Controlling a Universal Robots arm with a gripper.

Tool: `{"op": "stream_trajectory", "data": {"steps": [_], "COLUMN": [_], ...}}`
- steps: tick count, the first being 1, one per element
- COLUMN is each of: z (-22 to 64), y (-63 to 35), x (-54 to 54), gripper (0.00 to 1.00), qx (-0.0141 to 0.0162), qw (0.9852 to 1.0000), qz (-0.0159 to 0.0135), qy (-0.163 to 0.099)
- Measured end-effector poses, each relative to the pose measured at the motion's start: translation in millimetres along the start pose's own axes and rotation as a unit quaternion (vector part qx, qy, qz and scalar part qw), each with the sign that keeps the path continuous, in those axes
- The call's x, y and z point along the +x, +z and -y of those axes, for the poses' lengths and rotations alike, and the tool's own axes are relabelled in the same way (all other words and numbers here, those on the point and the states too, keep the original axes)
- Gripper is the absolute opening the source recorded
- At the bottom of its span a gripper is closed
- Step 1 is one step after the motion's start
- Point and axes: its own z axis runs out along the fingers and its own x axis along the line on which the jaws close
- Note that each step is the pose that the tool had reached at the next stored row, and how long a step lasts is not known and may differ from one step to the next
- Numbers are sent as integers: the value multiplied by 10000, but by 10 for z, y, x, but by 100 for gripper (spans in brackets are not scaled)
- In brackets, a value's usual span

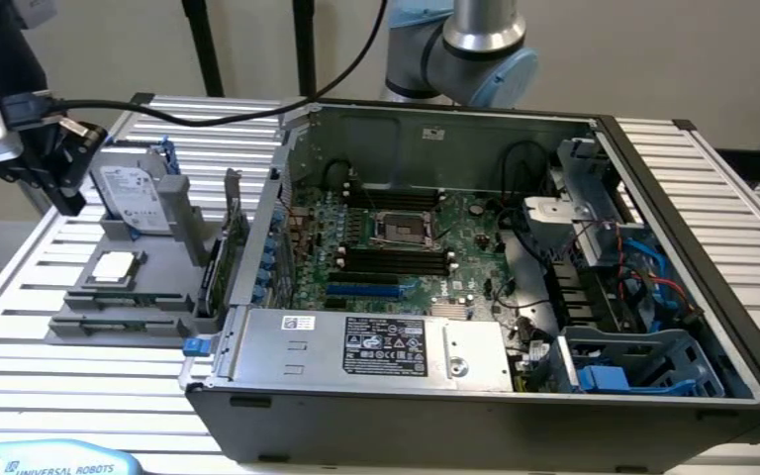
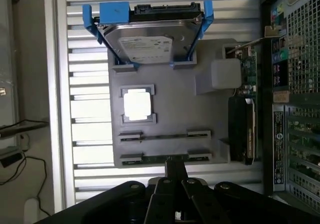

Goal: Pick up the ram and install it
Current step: 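Reach for the ram, then pick up the ram and move it above insertion slot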

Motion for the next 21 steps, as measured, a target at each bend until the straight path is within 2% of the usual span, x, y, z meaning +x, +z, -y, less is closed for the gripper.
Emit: {"op": "stream_trajectory", "data": {"steps": [3,19,21], "z": [4,6,6], "y": [5,4,5], "x": [0,0,1], "gripper": [11,11,11], "qx": [0,1,-1], "qw": [10000,9999,9998], "qz": [-7,-9,-14], "qy": [-92,-102,-210]}}
